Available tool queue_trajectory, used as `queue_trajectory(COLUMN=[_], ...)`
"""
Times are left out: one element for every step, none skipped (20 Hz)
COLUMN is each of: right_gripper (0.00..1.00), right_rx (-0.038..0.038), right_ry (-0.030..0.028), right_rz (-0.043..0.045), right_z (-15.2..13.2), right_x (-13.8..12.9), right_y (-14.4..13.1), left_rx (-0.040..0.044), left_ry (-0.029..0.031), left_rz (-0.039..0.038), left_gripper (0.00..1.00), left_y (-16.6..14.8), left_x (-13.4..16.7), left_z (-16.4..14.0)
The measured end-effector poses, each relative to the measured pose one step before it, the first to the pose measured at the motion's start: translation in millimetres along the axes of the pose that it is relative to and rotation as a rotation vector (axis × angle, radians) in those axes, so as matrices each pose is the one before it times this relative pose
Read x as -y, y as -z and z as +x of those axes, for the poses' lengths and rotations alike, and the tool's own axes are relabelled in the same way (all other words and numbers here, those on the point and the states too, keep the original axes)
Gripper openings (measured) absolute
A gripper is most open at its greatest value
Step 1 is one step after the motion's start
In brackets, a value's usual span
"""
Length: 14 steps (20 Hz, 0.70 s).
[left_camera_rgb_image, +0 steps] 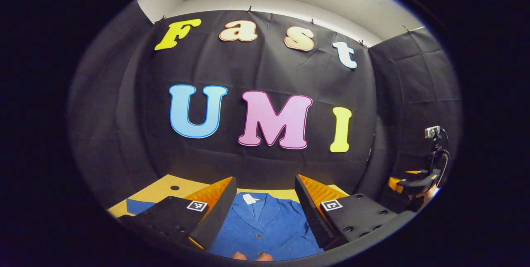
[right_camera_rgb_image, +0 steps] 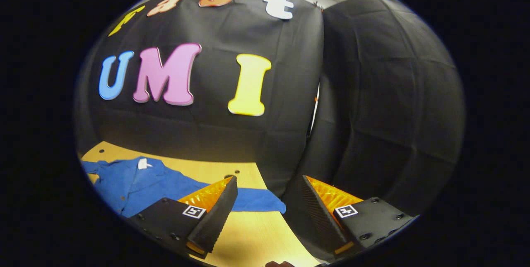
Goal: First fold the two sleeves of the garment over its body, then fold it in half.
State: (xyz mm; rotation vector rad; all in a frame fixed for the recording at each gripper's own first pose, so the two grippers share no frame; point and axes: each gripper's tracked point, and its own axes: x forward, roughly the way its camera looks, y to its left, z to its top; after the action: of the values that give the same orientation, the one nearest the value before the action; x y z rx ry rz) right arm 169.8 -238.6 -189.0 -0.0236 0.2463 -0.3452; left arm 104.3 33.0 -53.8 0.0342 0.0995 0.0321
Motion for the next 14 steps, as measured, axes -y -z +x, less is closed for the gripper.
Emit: queue_trajectory(right_gripper=[0.97, 0.97, 0.98, 0.97, 0.98, 0.98, 0.98, 0.97, 0.98, 0.98, 0.98, 0.99, 0.98, 0.99], right_rx=[-0.05224, -0.03731, -0.03321, -0.02748, -0.03091, -0.04082, -0.04212, -0.04485, -0.04676, -0.04768, -0.02942, -0.01324, -0.00866, -0.00413], right_ry=[0.00119, 0.00243, 0.00768, 0.00429, 0.00641, 0.01212, 0.00640, 0.00885, 0.00979, 0.01439, 0.00385, 0.00233, 0.00215, -0.00751], right_rz=[0.02699, 0.03018, 0.03074, 0.02567, 0.01326, 0.00711, 0.00580, 0.01191, 0.01953, 0.02560, 0.02203, 0.01206, 0.00672, 0.00876], right_z=[25.14, 25.29, 26.47, 24.01, 23.28, 22.49, 20.75, 18.61, 17.15, 12.92, 10.53, 7.73, 4.77, 2.95], right_x=[5.76, 4.73, 3.52, 3.76, 3.33, 4.34, 2.29, 2.71, 3.50, 2.80, 4.25, 1.74, 1.15, -3.47], right_y=[19.64, 14.52, 12.10, 11.55, 11.60, 14.05, 13.68, 14.96, 13.97, 12.30, 7.49, 5.20, 3.26, 2.69], left_rx=[-0.01259, -0.00753, 0.00385, 0.00717, -0.00192, -0.01517, -0.02092, -0.01894, -0.01112, -0.00612, -0.00827, -0.01232, -0.01261, -0.00867], left_ry=[-0.02233, -0.02797, -0.02667, -0.02004, -0.01442, -0.00411, -0.00849, -0.01540, -0.01384, -0.00826, 0.00064, 0.00032, -0.00512, -0.00284], left_rz=[-0.00095, 0.00917, 0.01193, 0.00971, 0.00447, -0.00129, 0.00105, 0.00342, -0.00296, -0.01108, -0.01054, -0.00080, 0.00874, 0.01319], left_gripper=[0.82, 0.82, 0.82, 0.82, 0.82, 0.82, 0.82, 0.82, 0.82, 0.82, 0.82, 0.82, 0.82, 0.82], left_y=[0.87, -1.48, -1.91, -4.10, -0.89, 3.35, 6.03, 3.63, 2.33, 1.13, 2.35, 2.70, 3.10, 0.65], left_x=[1.85, -0.06, 0.49, 1.30, 3.33, 5.60, 5.58, 3.72, 3.65, 4.98, 7.67, 6.52, 3.38, 3.37], left_z=[7.64, 7.13, 4.69, 5.90, 5.80, 9.35, 5.68, 5.39, 5.06, 3.45, 4.41, 4.77, 3.96, 4.43])
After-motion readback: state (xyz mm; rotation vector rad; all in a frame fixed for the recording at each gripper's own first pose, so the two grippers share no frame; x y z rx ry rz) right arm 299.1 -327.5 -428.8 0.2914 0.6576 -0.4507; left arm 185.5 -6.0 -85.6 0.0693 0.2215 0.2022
